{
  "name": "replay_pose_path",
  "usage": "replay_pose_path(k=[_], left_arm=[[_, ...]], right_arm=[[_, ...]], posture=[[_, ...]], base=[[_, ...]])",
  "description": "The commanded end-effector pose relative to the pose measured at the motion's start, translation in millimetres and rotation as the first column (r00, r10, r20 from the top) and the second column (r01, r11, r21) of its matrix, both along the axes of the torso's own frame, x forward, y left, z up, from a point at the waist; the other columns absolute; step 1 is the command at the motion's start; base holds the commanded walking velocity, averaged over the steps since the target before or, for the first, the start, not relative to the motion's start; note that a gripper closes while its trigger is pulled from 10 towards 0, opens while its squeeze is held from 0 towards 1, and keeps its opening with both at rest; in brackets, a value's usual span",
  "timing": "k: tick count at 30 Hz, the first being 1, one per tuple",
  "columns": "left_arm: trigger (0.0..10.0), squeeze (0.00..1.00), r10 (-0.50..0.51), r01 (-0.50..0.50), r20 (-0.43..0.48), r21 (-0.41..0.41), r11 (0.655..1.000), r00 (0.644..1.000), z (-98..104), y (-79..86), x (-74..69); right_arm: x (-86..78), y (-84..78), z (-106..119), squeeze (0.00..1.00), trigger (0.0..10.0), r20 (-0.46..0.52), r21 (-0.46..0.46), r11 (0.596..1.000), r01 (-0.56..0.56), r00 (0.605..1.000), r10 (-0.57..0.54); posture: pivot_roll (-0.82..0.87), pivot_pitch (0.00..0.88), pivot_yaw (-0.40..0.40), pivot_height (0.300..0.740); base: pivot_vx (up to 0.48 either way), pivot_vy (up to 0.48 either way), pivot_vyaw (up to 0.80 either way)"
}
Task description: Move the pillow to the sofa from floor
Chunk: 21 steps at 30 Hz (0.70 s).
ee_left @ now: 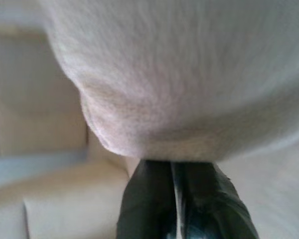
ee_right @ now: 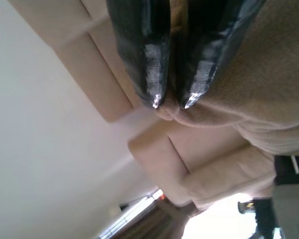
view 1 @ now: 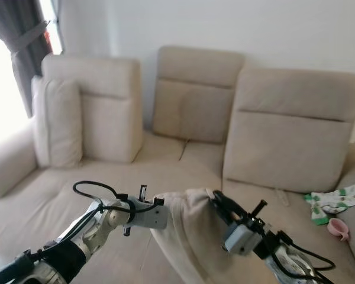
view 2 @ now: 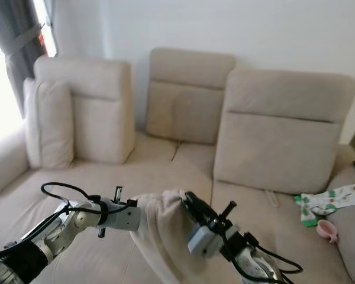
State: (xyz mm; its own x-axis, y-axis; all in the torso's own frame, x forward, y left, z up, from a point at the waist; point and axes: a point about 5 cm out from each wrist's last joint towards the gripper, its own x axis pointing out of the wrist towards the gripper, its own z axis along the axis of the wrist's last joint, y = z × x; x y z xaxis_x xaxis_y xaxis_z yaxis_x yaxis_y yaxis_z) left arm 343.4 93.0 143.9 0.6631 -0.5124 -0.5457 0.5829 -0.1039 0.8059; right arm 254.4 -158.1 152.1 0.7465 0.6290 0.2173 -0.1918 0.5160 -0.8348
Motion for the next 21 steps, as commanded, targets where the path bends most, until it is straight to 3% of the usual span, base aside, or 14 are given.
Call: replay_pose_path(k=[1,13,21], left_arm=[[10.0,0.0,-0.014,0.014,0.02,0.0,1.0,1.0,4,3.3,0.1],[10.0,0.0,-0.016,0.016,0.029,-0.003,1.0,0.999,3,1.7,1.8],[10.0,0.0,0.011,-0.008,0.101,-0.027,1.0,0.995,14,1.8,9.5]], right_arm=[[1.4,13.4,18,0.0,10.0,0.086,0.024,0.998,-0.062,0.994,0.06],[1.0,12.3,18,0.0,10.0,0.086,0.02,0.998,-0.058,0.995,0.056],[6.1,7.6,20,0.0,10.0,0.08,0.049,0.999,-0.012,0.997,0.008]], posture=[[0.13,0.0,0.005,0.74],[0.13,0.0,0.003,0.74],[0.13,0.0,0.008,0.74]], base=[[0.292,0.0,0.0],[0.297,0.0,0.0],[0.158,0.0,0.0]])
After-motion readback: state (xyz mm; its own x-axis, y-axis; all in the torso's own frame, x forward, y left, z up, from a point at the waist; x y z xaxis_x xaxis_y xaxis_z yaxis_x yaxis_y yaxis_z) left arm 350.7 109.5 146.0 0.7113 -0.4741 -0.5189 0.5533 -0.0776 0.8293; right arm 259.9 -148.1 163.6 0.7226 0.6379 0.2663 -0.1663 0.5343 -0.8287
